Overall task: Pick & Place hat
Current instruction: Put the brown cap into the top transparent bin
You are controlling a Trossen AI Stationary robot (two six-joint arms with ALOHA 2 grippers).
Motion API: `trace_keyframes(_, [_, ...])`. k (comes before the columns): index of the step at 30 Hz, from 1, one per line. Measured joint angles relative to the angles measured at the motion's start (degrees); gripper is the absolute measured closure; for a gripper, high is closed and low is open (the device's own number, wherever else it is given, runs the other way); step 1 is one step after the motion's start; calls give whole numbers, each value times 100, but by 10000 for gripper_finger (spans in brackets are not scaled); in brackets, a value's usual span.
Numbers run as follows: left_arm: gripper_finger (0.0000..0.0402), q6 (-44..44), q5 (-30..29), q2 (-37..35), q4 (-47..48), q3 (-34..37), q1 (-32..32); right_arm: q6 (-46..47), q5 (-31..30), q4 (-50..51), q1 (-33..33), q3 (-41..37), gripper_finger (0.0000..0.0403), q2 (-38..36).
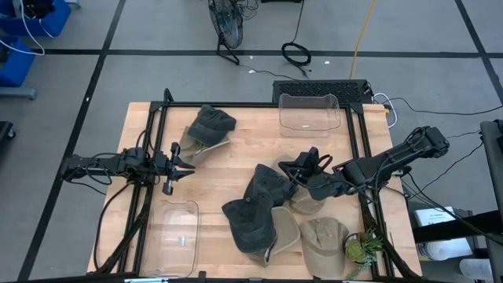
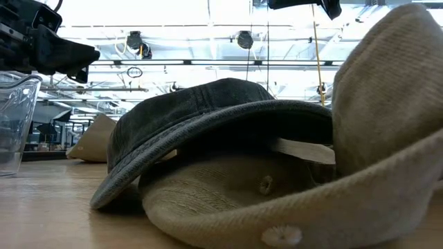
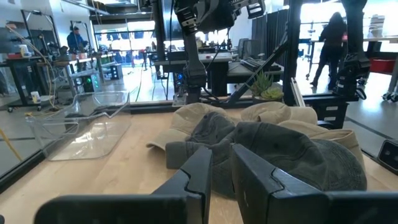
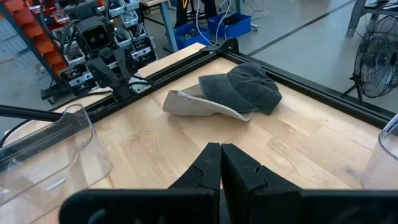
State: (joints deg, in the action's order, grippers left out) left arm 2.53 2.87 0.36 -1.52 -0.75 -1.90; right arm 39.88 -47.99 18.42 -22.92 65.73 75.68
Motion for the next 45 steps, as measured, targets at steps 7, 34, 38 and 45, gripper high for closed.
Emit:
trace_keyframes(7, [339, -832, 0, 0, -29, -5, 1, 73, 44, 362, -7, 0, 403, 0])
trace_keyframes(34, [339, -1372, -4, 0, -295, -9, 0, 6766, 2950, 5395, 75, -123, 389, -10])
trace_keyframes(38, [339, -1293, -8, 0, -295, -9, -1, 7061, 3689, 4999, 68, -508, 347, -6])
trace_keyframes(45, [339, -1277, -9, 0, -295, -9, -1, 7703, 4210, 3809, 68, -1341, 237, -4])
